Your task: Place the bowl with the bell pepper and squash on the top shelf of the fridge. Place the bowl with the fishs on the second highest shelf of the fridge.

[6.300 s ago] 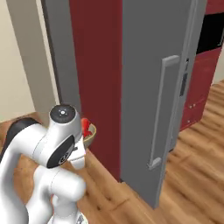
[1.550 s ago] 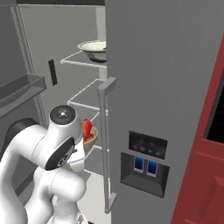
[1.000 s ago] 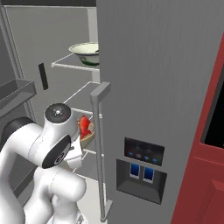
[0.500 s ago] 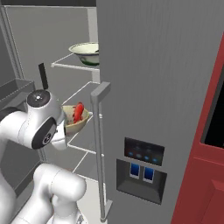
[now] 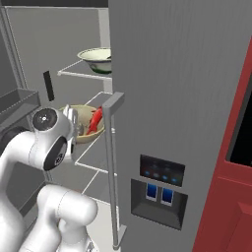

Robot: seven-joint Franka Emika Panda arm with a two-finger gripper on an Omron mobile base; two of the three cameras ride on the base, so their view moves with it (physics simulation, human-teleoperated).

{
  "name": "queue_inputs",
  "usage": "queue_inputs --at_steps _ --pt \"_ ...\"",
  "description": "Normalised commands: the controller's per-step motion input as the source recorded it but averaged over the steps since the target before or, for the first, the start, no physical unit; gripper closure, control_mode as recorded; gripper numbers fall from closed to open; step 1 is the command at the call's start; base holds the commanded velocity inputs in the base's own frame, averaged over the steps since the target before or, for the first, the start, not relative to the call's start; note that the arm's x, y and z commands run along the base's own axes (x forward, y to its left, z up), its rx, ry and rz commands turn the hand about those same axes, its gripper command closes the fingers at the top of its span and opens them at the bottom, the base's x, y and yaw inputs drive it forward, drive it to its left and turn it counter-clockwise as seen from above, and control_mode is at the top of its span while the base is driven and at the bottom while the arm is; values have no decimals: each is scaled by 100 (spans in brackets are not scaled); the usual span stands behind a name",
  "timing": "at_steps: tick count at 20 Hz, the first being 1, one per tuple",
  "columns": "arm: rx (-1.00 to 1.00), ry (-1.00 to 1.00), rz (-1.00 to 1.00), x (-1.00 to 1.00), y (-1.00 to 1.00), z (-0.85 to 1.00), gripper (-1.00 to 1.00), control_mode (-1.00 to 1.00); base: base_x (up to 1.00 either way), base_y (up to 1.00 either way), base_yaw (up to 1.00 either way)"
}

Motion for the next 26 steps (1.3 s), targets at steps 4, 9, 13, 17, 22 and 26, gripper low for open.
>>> queue_inputs --at_steps 4,9,13,17,22,26 --pt "0 -15 -2 44 1 18 100 -100 0 0 0" --pt "-4 -1 0 97 6 -2 100 -100 0 0 0" --pt "-6 2 -3 99 0 -16 100 -100 0 0 0" --pt "-7 11 -5 94 0 -36 100 -100 0 0 0" --pt "-1 7 -7 100 0 -6 100 -100 0 0 0" --pt "0 9 -3 100 -4 0 100 -100 0 0 0"
